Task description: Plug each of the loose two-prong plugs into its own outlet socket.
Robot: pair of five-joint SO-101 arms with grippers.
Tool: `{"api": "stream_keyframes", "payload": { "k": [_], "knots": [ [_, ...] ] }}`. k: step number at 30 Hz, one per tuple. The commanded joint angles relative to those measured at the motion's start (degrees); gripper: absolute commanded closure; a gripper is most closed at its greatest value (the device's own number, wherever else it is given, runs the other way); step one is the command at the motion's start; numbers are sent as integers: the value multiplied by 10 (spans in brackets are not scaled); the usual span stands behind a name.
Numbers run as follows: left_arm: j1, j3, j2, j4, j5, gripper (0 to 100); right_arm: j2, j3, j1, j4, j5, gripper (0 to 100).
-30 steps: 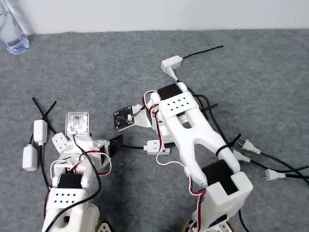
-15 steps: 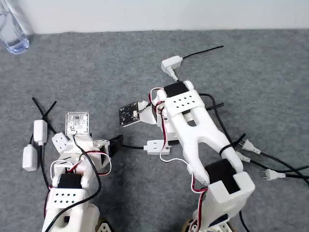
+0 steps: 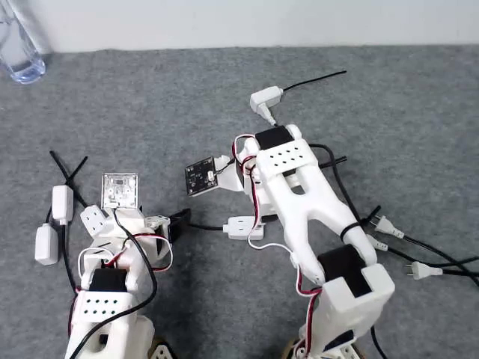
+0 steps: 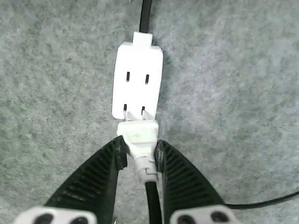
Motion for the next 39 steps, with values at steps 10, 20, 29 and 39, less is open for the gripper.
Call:
{"api": "stream_keyframes", "payload": {
  "k": [10, 20, 29, 39],
  "knots": [
    [3, -5, -7, -17, -4, 659, 57, -38, -10, -22, 5, 990],
    [3, -5, -7, -17, -4, 659, 52, 28, -33, -35, 1, 990],
    [3, -5, -7, -17, -4, 659, 51, 83, -87, -58, -57, 989],
    [3, -5, -7, -17, -4, 659, 51, 90, -89, -53, -59, 989]
  ]
}}
